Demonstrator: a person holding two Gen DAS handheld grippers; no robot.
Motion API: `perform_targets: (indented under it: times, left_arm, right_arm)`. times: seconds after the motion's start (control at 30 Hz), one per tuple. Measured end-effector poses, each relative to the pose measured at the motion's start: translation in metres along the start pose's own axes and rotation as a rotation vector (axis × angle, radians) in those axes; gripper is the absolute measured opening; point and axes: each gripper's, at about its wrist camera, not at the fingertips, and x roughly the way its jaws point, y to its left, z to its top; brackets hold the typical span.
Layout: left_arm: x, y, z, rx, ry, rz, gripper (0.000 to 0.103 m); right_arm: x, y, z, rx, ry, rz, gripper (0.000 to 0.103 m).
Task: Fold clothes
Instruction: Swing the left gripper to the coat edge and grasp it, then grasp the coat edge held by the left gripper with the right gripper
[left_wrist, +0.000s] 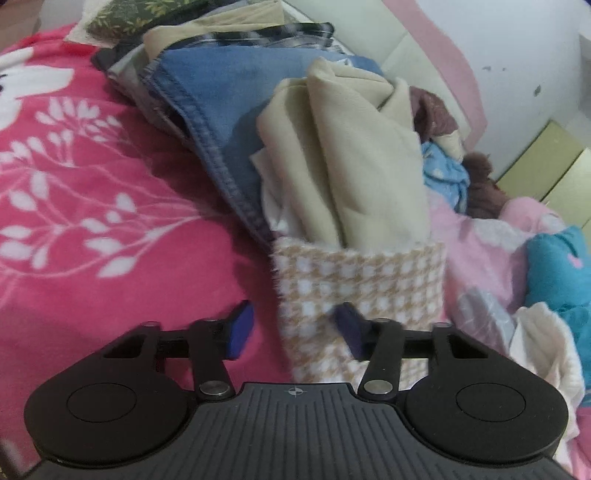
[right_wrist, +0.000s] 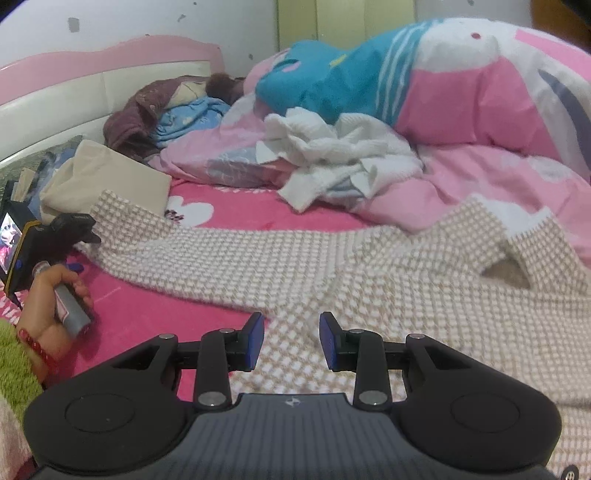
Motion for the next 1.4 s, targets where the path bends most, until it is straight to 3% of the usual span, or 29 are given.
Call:
perform_targets:
  times: [0.1, 0.23, 0.4, 0.5, 0.63, 0.77, 0.93, 1.13, 1.3, 1.4]
  left_arm:
    - [-0.004, -0.008, -0.003, 0.058, -0.031, 0.017, 0.014]
    - [-0.025, -0.016, -0.010, 0.103, -0.100, 0.012, 0.010]
    - [-0.061, -0.042, -0.027, 0.251, -0.187, -0.120, 0.008]
    - [-0.096, -0.061, -0.049, 0.413, -0.253, -0.236, 0.008]
    - [-0.147, -0.082, -0.093, 0.705, -0.348, -0.409, 0.008]
    - [-0.185, -0.087, -0.145, 0.972, -0.350, -0.576, 0.008]
    - [-0.204, -0.077, -0.201, 1.193, -0.326, -0.681, 0.008]
    - [-0.205, -0.071, -0.215, 1.270, -0.354, -0.700, 0.008]
    - [-0.209, -0.070, -0.223, 1.323, -0.380, -0.706, 0.008]
    - [-0.217, -0.069, -0.232, 1.374, -0.410, -0.724, 0.008]
  right_arm:
    - [-0.001, -0.008, -0.005, 0.025, 0.007, -0.010, 0.035]
    - [-0.002, -0.019, -0.009, 0.069, 0.013, -0.016, 0.035]
    - [-0.005, -0.029, -0.008, 0.104, -0.001, -0.019, 0.035]
    - [-0.009, -0.038, -0.003, 0.140, -0.026, -0.015, 0.035]
    - [-0.014, -0.058, 0.006, 0.246, -0.050, 0.040, 0.035]
    - [-0.013, -0.080, 0.012, 0.384, -0.054, 0.162, 0.035]
    - [0.013, -0.114, -0.002, 0.682, -0.011, 0.295, 0.036]
    - [0.058, -0.144, -0.027, 0.995, 0.068, 0.462, 0.040]
    - [0.086, -0.147, -0.015, 1.030, 0.088, 0.507, 0.057]
    - [0.101, -0.144, -0.004, 1.021, 0.115, 0.550, 0.056]
